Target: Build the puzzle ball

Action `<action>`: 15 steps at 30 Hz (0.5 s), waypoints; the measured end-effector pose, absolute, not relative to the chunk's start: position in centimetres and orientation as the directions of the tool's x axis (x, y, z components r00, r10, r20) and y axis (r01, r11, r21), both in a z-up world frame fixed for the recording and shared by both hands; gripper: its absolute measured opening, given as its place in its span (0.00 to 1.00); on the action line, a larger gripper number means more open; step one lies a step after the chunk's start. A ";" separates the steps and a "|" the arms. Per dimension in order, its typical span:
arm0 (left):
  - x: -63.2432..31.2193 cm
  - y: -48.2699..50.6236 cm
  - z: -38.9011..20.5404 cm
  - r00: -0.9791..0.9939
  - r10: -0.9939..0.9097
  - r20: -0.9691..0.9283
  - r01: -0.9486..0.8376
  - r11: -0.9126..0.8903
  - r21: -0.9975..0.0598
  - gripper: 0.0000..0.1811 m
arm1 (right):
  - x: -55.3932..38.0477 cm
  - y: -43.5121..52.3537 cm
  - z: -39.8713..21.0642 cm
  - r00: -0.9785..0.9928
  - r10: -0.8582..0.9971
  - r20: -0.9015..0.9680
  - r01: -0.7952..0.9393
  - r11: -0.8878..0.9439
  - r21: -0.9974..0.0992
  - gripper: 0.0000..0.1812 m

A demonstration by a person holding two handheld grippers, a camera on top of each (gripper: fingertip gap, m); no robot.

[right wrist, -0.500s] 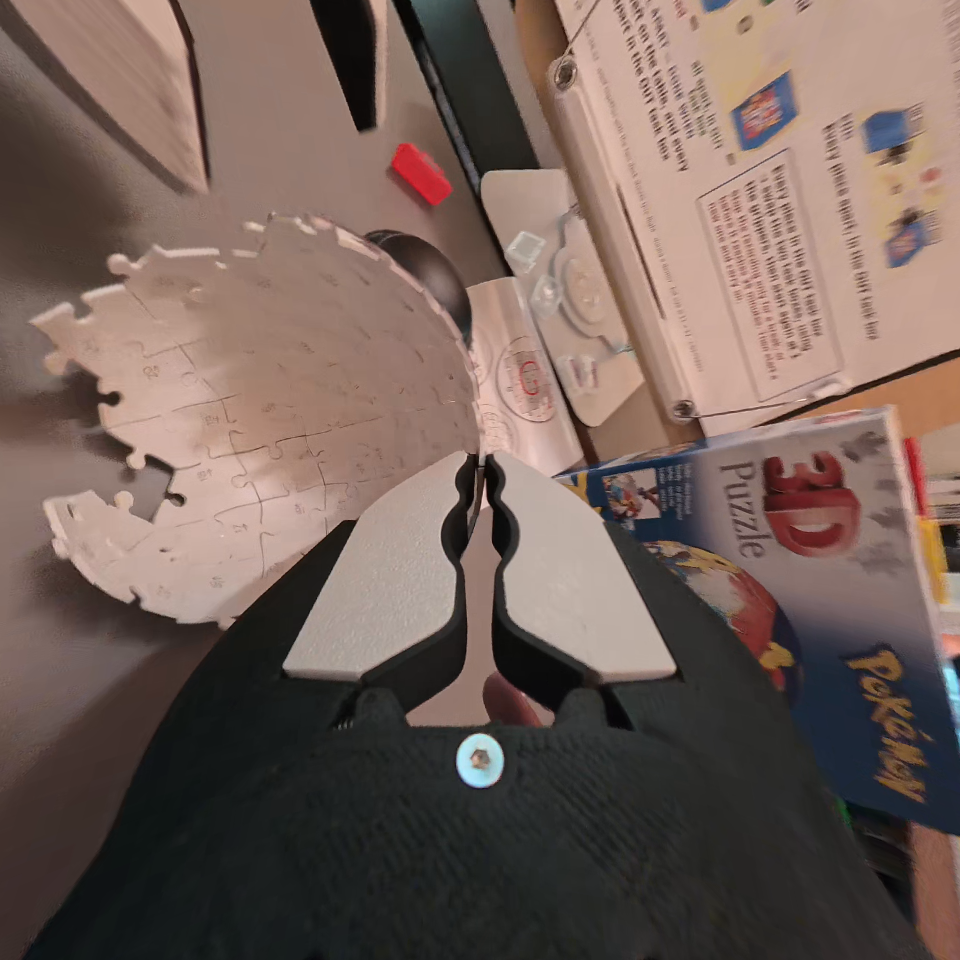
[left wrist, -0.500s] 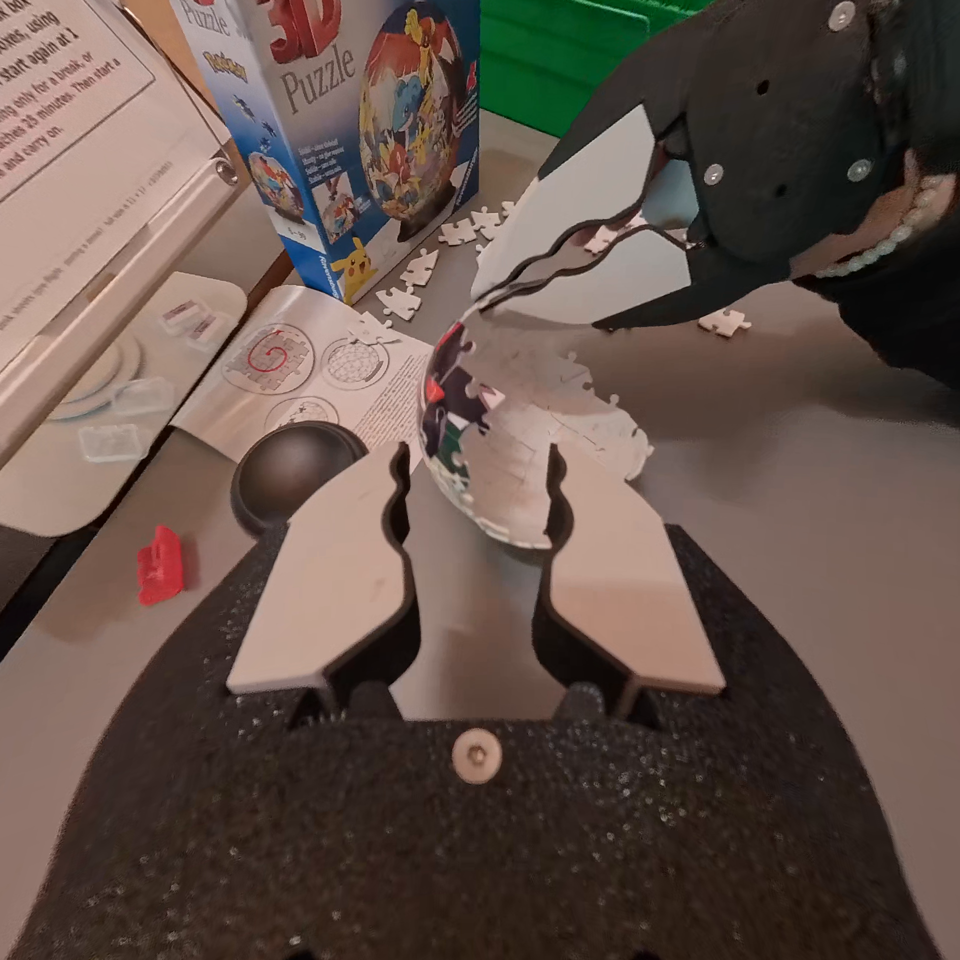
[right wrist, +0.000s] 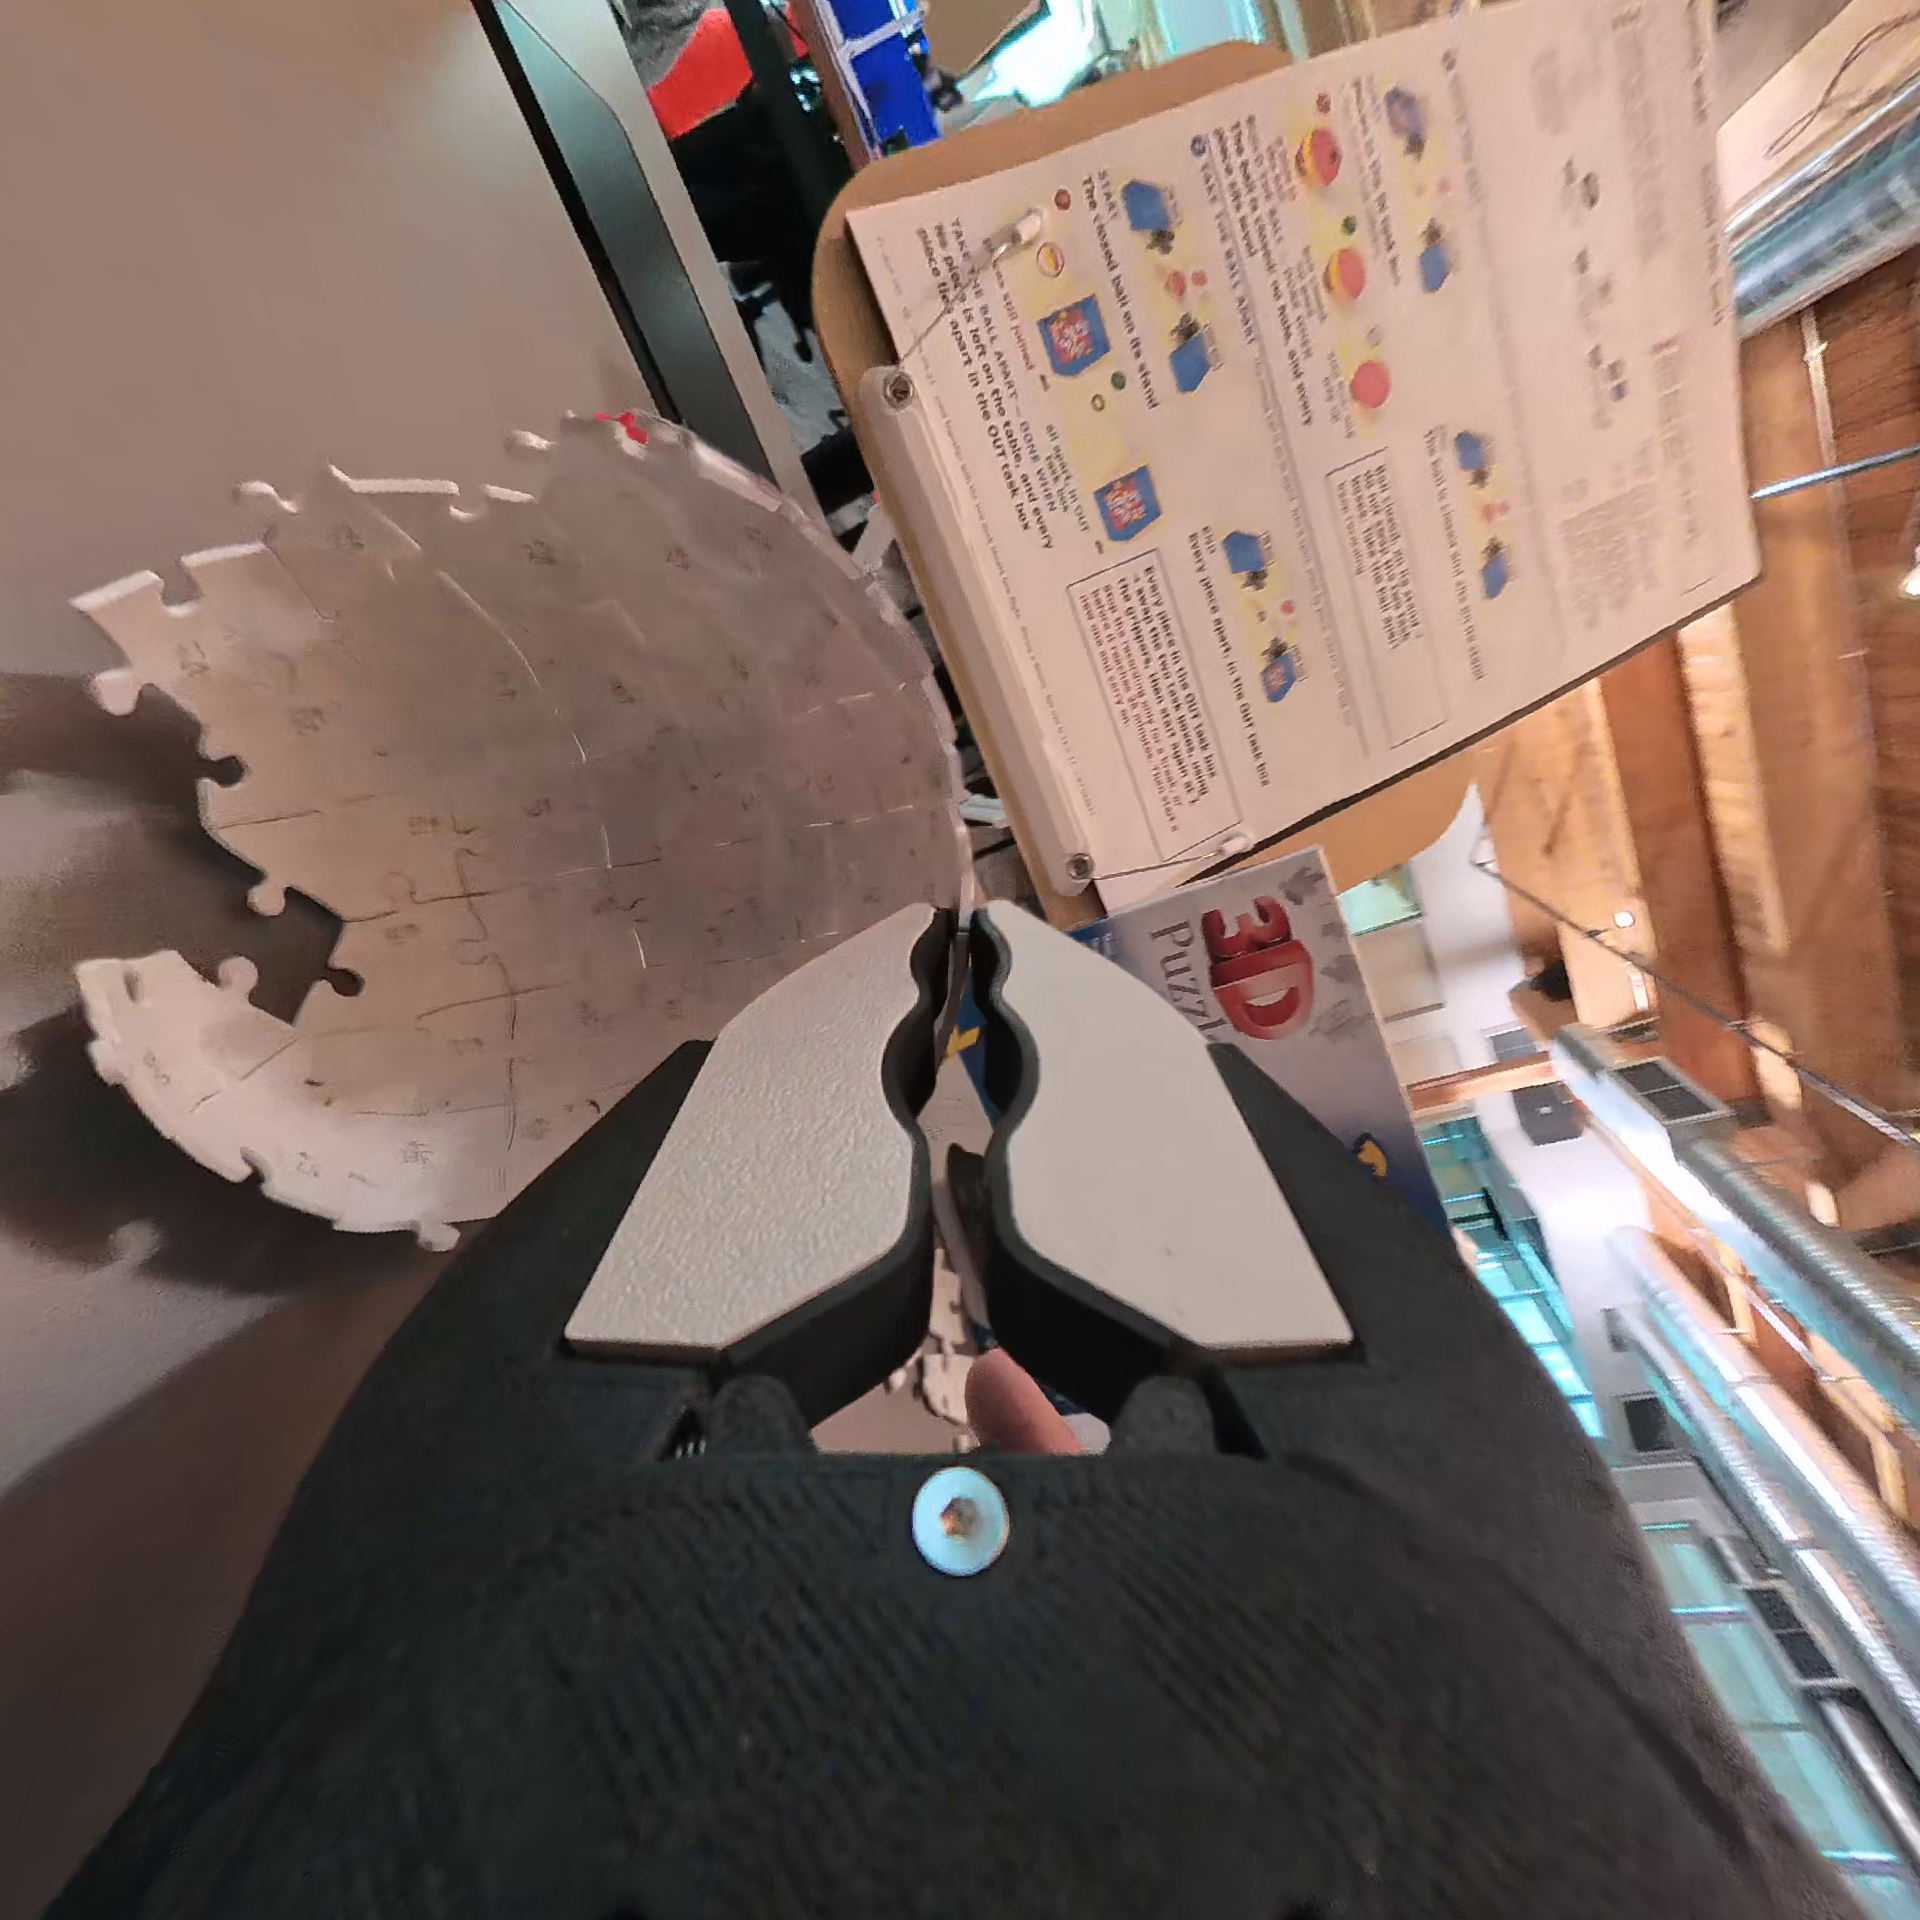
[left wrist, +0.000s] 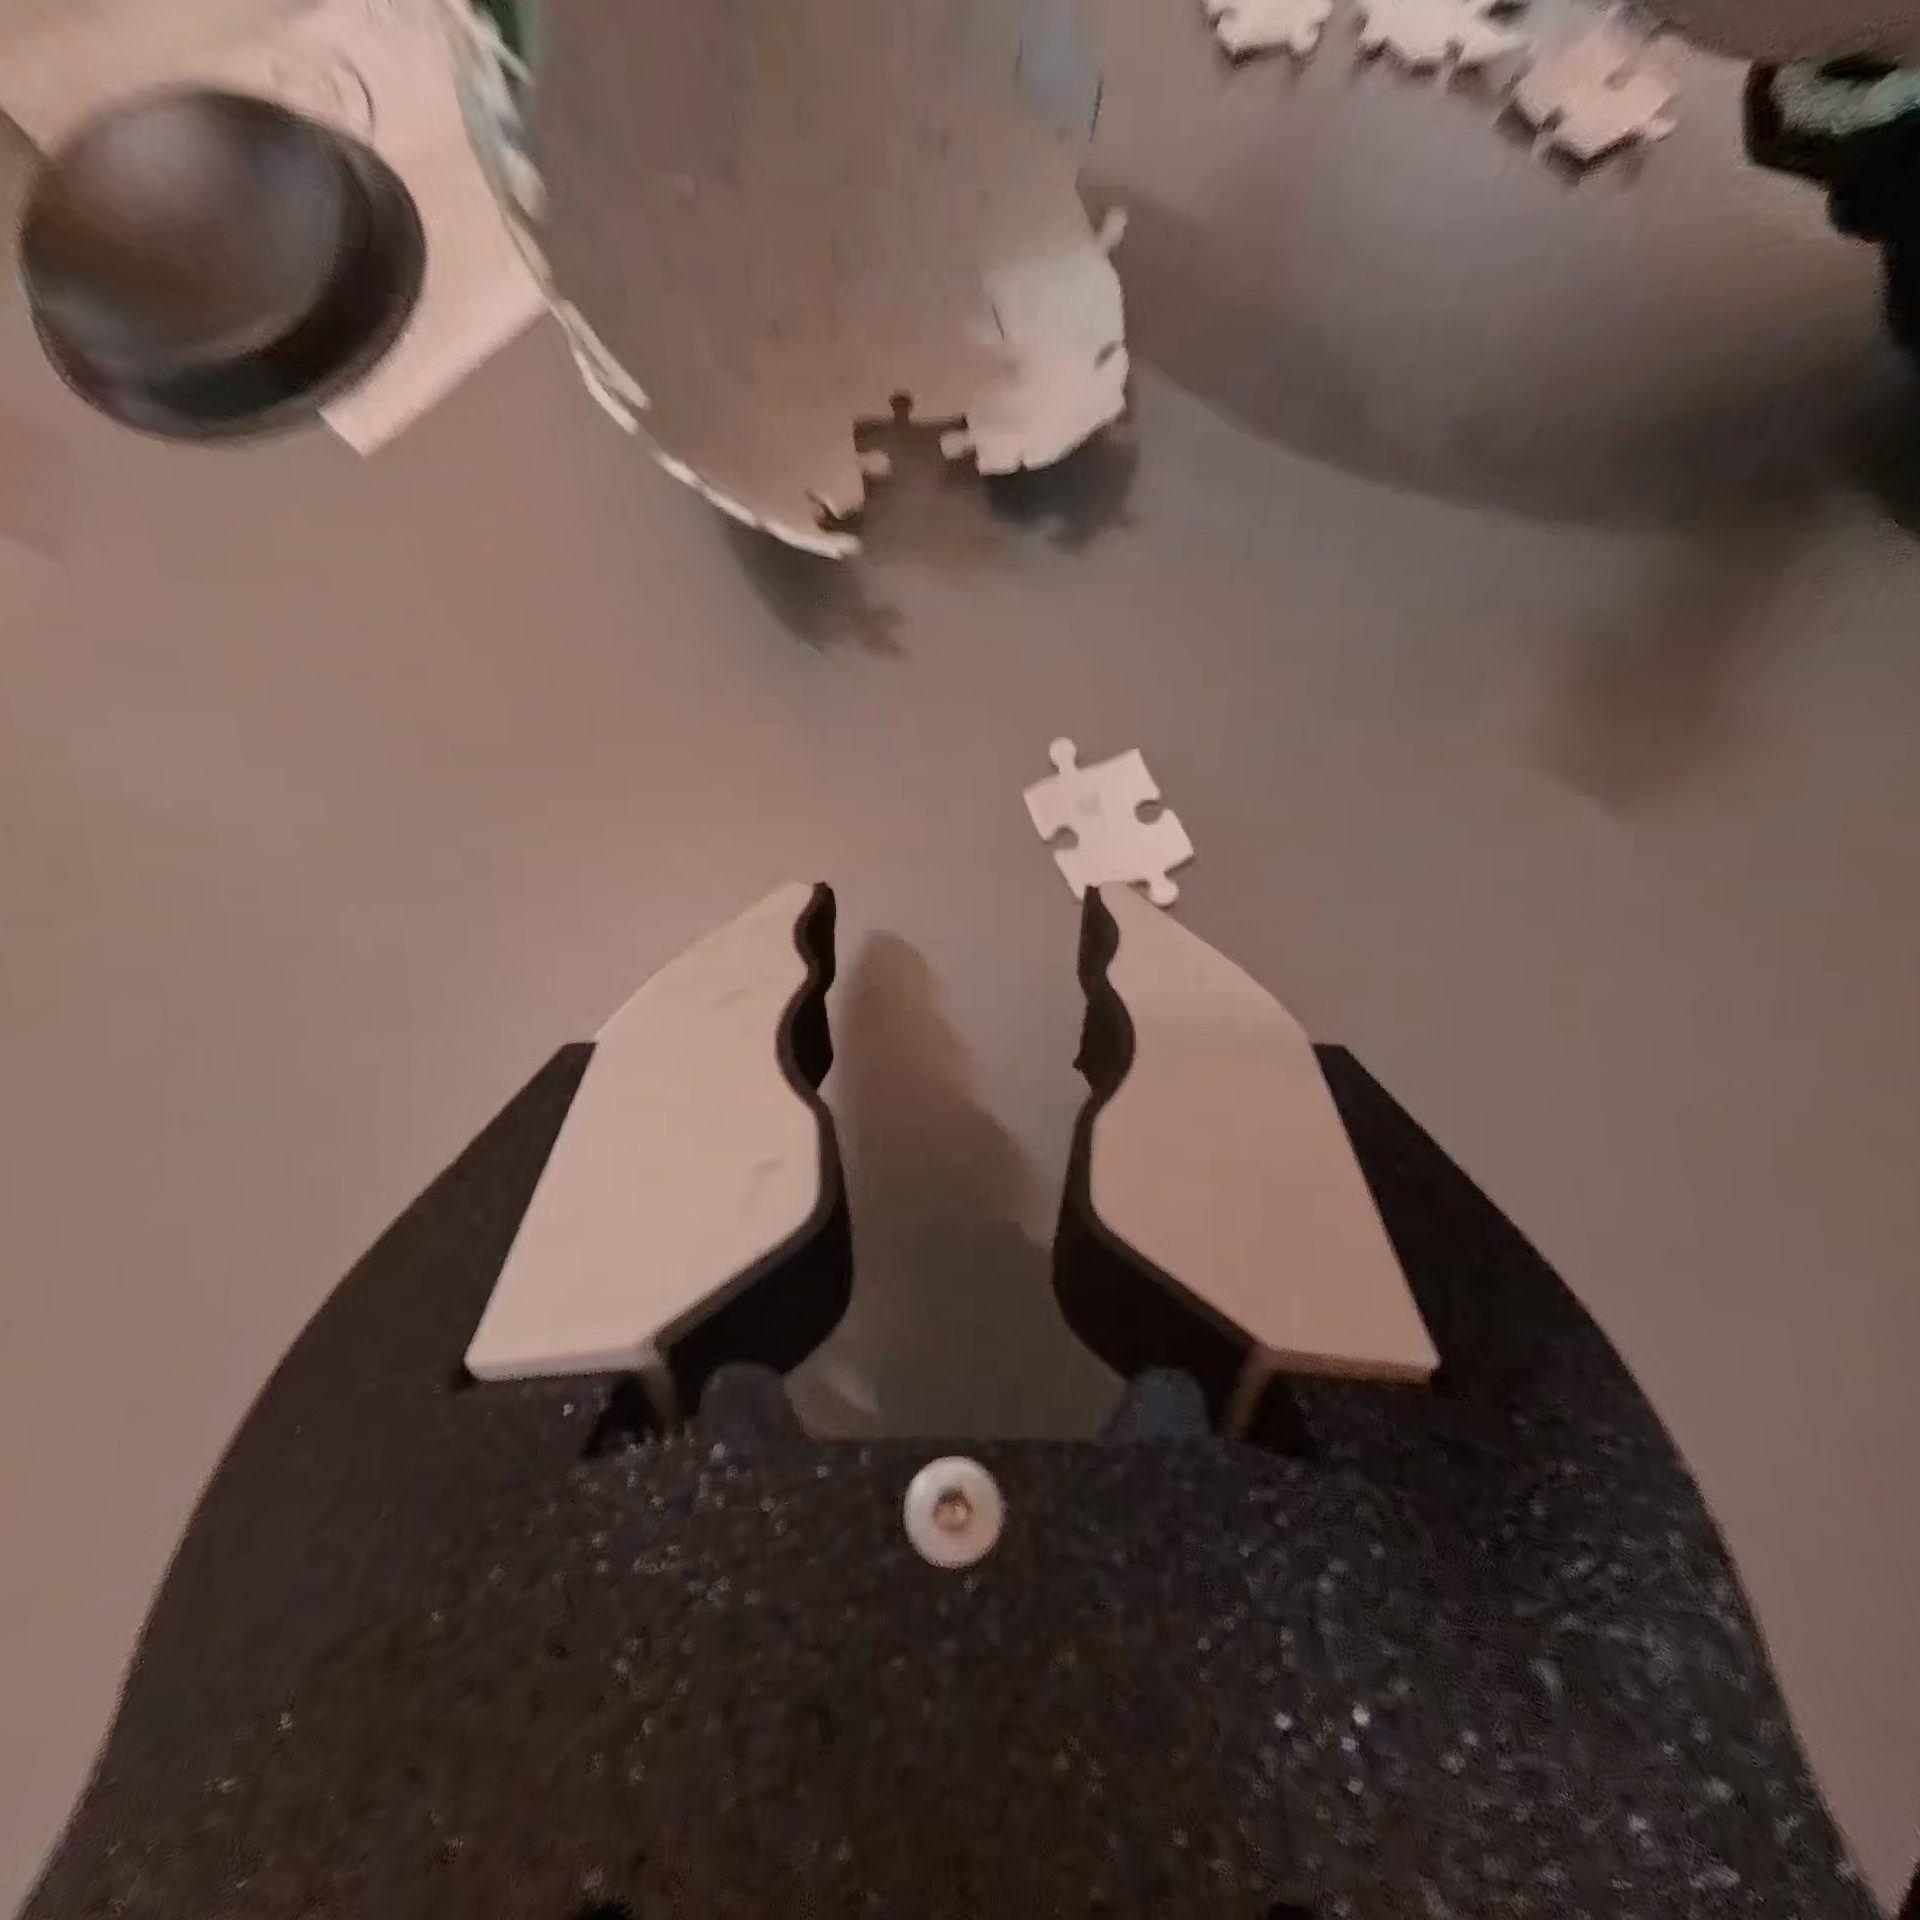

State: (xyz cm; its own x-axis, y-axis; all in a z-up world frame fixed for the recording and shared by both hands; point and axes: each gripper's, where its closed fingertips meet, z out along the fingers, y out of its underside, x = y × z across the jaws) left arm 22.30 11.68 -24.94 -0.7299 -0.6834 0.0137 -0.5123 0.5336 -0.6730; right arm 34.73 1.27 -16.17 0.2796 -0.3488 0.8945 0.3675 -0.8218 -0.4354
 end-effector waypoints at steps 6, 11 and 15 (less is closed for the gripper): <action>20.5 9.7 -26.5 -0.575 -0.818 -0.022 -0.607 0.444 -0.659 0.29 | 33.6 1.5 -15.9 0.230 -0.352 0.907 0.405 -0.813 -0.418 0.02; 20.3 8.3 -27.5 -0.509 -0.860 -0.041 -0.642 0.410 -0.648 0.30 | 33.2 1.6 -15.8 0.211 -0.352 0.912 0.418 -0.811 -0.410 0.02; 20.8 7.9 -27.6 -0.484 -0.875 0.004 -0.655 0.359 -0.664 0.18 | 32.9 1.7 -15.7 0.202 -0.347 0.916 0.428 -0.810 -0.401 0.02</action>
State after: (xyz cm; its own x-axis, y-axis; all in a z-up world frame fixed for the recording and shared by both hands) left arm 20.76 7.87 -27.62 -0.4837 -0.8752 0.0041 -0.6554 0.3592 -0.6644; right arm 32.91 1.73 -15.70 0.2016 -0.3469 0.9160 0.4278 -0.8101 -0.4009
